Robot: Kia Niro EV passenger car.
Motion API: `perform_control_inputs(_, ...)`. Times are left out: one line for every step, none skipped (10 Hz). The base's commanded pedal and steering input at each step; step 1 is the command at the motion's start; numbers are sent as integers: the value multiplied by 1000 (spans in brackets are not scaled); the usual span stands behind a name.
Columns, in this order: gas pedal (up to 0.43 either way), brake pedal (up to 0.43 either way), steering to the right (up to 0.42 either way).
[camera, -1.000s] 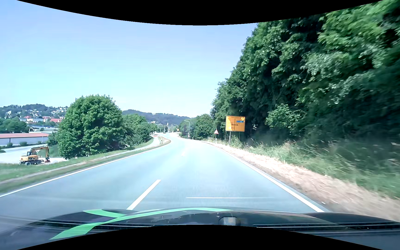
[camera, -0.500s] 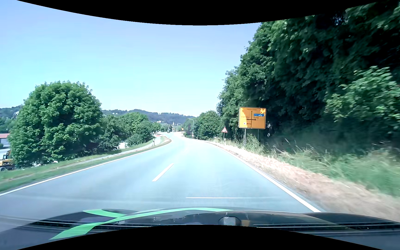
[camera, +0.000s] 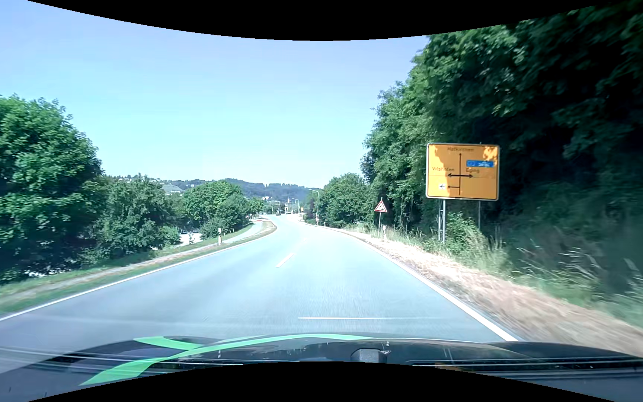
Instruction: Follow the waypoints while adhering to traffic rules and regulations
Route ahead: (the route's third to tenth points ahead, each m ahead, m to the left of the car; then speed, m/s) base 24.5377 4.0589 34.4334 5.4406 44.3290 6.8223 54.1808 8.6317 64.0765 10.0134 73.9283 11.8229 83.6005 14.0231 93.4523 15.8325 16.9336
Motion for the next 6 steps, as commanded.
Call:
perform_control_inputs(87,0,-22)
perform_control_inputs(87,0,-23)
perform_control_inputs(98,0,-24)
perform_control_inputs(98,0,-25)
perform_control_inputs(118,0,-25)
perform_control_inputs(138,0,-25)
